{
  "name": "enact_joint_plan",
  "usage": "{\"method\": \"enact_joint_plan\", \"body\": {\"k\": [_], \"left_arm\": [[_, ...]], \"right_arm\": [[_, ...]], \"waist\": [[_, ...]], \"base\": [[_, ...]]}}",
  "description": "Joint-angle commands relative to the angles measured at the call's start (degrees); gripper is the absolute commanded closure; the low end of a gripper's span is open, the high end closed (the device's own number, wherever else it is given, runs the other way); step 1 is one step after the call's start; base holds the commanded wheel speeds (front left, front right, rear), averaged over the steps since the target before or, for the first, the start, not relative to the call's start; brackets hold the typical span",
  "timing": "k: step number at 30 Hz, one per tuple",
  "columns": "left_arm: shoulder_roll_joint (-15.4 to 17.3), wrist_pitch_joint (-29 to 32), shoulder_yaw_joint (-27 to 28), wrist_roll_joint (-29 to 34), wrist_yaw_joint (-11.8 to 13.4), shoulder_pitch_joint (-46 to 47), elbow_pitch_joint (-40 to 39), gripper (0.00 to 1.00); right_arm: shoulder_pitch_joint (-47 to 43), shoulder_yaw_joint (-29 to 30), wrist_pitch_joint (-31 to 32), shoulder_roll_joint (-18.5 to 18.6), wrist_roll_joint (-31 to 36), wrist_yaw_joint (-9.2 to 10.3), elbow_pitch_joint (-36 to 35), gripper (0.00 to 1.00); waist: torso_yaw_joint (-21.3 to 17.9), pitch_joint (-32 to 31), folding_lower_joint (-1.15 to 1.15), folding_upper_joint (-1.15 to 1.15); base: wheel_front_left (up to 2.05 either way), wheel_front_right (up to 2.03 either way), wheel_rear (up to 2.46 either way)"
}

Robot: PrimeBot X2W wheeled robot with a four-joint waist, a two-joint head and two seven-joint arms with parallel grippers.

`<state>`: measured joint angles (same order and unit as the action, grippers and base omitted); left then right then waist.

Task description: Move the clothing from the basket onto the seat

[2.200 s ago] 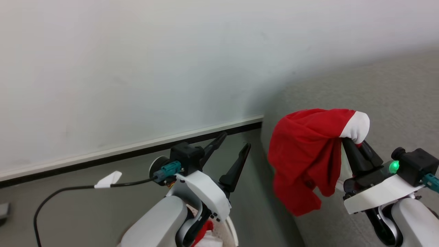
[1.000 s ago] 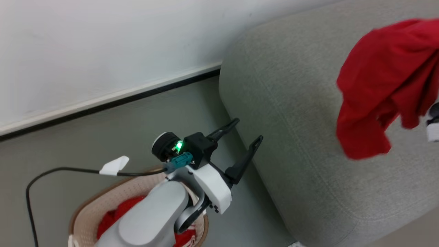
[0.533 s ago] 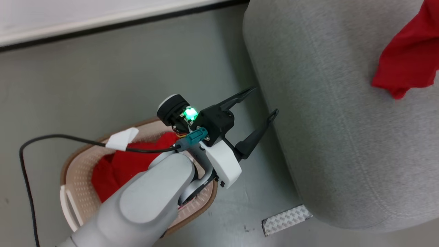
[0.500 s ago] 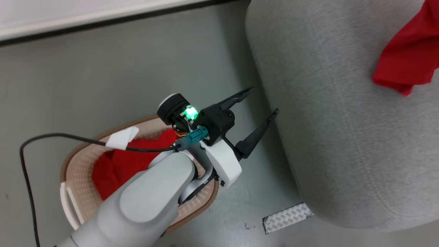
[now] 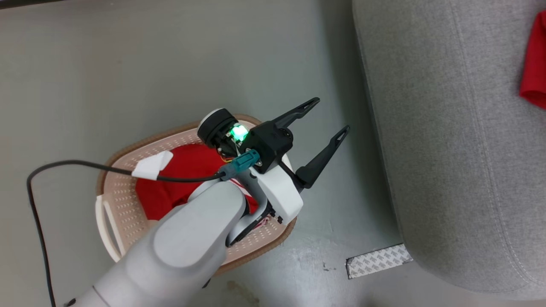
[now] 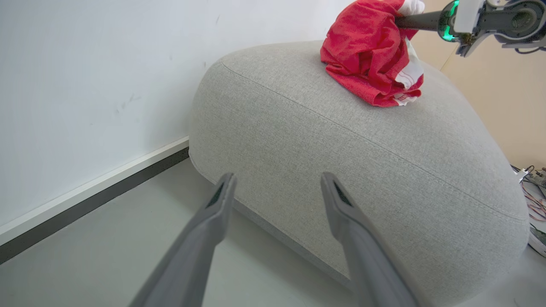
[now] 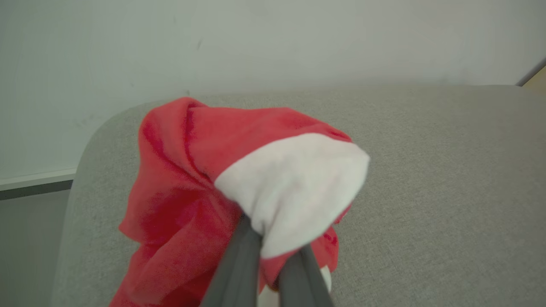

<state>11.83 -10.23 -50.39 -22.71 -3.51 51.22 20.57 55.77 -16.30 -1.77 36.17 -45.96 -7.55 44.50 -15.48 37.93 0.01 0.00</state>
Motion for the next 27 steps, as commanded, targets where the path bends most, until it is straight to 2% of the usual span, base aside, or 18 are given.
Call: {"method": "enact_joint_plan", "body": {"k": [1,3,4,5,6,7,16,23,27], "left_arm": [[-0.1,-0.7,0.1,-0.5,-0.1,0.5,0.5,0.00],[-0.2,-1.0,0.1,-0.8,-0.3,0.4,1.1,0.00],[-0.3,-1.2,0.1,-1.0,-0.2,0.3,1.4,0.00],[-0.4,-1.5,0.2,-1.1,-0.1,0.1,1.8,0.00],[-0.5,-1.7,0.3,-1.3,-0.1,0.0,2.0,0.00],[-0.6,-1.9,0.3,-1.5,-0.1,-0.2,2.3,0.00],[-1.2,-3.6,0.7,-2.5,0.0,-2.4,4.6,0.00],[-1.8,-4.7,2.3,-4.9,0.5,-7.4,6.4,0.00],[-1.8,-4.9,3.8,-5.8,1.1,-10.7,6.2,0.00]], "right_arm": [[1.0,-1.0,2.1,0.7,-0.8,0.12,1.4,1.00],[1.2,-2.8,5.9,0.6,-1.8,0.12,3.0,1.00],[1.4,-3.5,7.4,0.7,-2.4,0.12,3.5,0.94],[1.6,-4.1,8.8,0.7,-2.9,0.12,4.0,0.69],[1.7,-4.8,10.0,0.7,-3.3,0.12,4.4,0.51],[1.8,-5.3,10.8,0.7,-3.7,0.12,4.8,0.00],[0.2,-9.4,15.8,1.8,-6.1,0.12,6.1,0.00],[-2.3,-13.2,21.5,5.9,-5.1,0.13,5.5,0.00],[-3.5,-13.9,21.7,8.2,-5.3,0.13,1.0,0.00]], "waist": [[0.3,-0.3,-0.01,0.00],[0.5,-0.9,-0.01,0.00],[0.6,-1.2,-0.01,0.00],[0.6,-1.6,-0.01,0.00],[0.5,-2.1,-0.01,0.00],[0.5,-2.6,-0.01,0.00],[-0.1,-9.3,-0.01,0.00],[0.0,-19.8,-0.01,0.00],[0.6,-25.1,-0.01,0.00]], "base": [[0.00,0.00,0.00],[0.00,0.00,0.00],[0.00,0.00,0.00],[0.00,0.00,0.00],[0.00,0.00,0.00],[0.00,0.00,0.00],[0.00,0.00,0.00],[0.00,0.00,0.00],[0.00,0.00,0.00]]}}
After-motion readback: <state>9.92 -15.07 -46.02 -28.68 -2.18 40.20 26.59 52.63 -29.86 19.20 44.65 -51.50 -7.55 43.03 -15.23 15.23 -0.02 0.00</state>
